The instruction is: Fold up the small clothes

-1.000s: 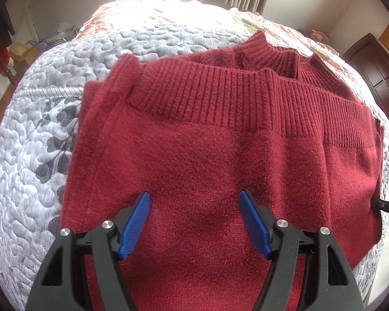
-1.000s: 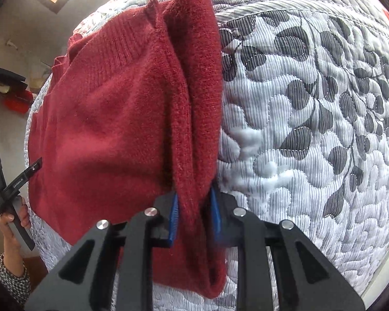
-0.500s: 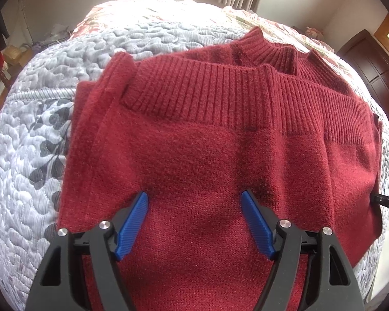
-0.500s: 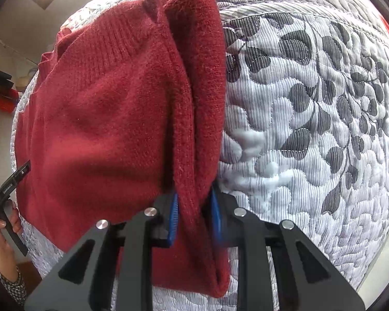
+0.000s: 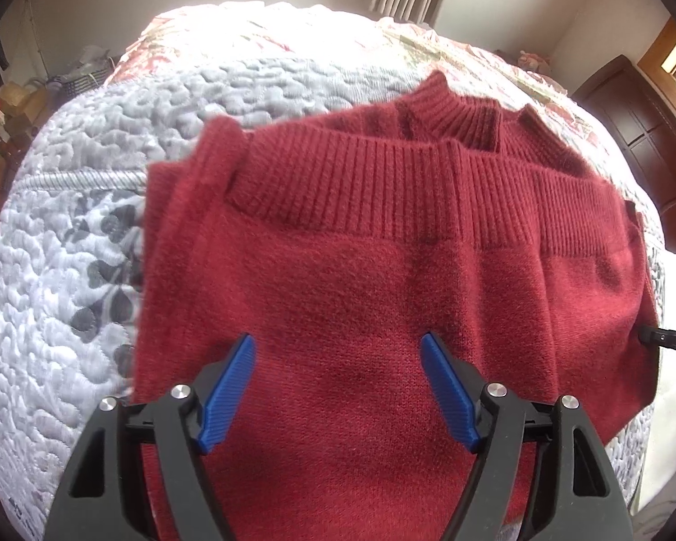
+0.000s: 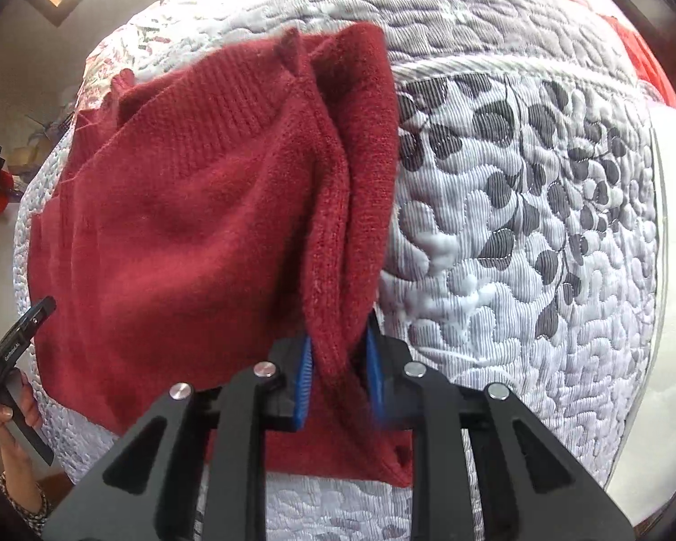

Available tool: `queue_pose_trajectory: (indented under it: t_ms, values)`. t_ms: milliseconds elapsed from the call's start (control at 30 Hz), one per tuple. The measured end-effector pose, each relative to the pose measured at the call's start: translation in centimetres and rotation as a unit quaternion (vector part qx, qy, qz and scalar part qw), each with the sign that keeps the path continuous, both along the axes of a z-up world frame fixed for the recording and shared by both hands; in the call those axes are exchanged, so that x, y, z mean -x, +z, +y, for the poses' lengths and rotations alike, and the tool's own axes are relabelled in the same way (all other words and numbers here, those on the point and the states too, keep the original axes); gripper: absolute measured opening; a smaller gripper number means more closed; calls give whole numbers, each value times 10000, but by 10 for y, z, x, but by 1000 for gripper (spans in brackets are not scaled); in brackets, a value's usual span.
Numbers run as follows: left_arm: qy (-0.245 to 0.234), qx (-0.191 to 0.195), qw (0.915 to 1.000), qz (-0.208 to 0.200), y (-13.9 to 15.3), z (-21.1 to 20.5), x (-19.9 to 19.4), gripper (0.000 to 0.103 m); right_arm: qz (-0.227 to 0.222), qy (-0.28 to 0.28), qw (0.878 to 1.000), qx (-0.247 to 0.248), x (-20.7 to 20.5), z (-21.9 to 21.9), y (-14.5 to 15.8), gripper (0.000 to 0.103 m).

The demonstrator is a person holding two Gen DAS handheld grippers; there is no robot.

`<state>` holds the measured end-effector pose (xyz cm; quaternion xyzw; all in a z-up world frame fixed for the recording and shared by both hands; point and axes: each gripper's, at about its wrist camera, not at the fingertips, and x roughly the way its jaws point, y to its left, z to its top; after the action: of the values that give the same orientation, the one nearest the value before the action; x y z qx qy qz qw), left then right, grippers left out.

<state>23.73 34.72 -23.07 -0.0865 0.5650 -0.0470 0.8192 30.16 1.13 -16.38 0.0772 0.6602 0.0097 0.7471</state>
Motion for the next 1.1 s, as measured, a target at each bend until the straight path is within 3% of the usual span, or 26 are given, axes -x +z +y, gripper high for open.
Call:
queue_pose_trajectory:
  t_ms: [200, 367, 633, 867, 967, 1100]
  values:
    - [75, 162, 9998, -112, 16, 22, 1, 76, -462, 502, 9976, -84, -2, 63, 52, 19]
    - [100, 214, 9996, -148, 23, 35, 2, 76, -571, 885, 9940, -282, -7, 118, 65, 19]
    - [218, 282, 9993, -117, 25, 52, 6, 76, -478, 1558, 9857, -432, -7, 202, 46, 19]
    - [256, 290, 9992, -47, 22, 57, 7, 76, -184, 1734, 9845, -186, -6, 241, -4, 20]
    - [240, 296, 9993, -5, 21, 54, 6, 76, -139, 1713, 9848, -269, -7, 243, -16, 23]
    - [232, 392, 9989, 82, 21, 44, 2, 76, -121, 1618, 9828, -883, -5, 234, -14, 38]
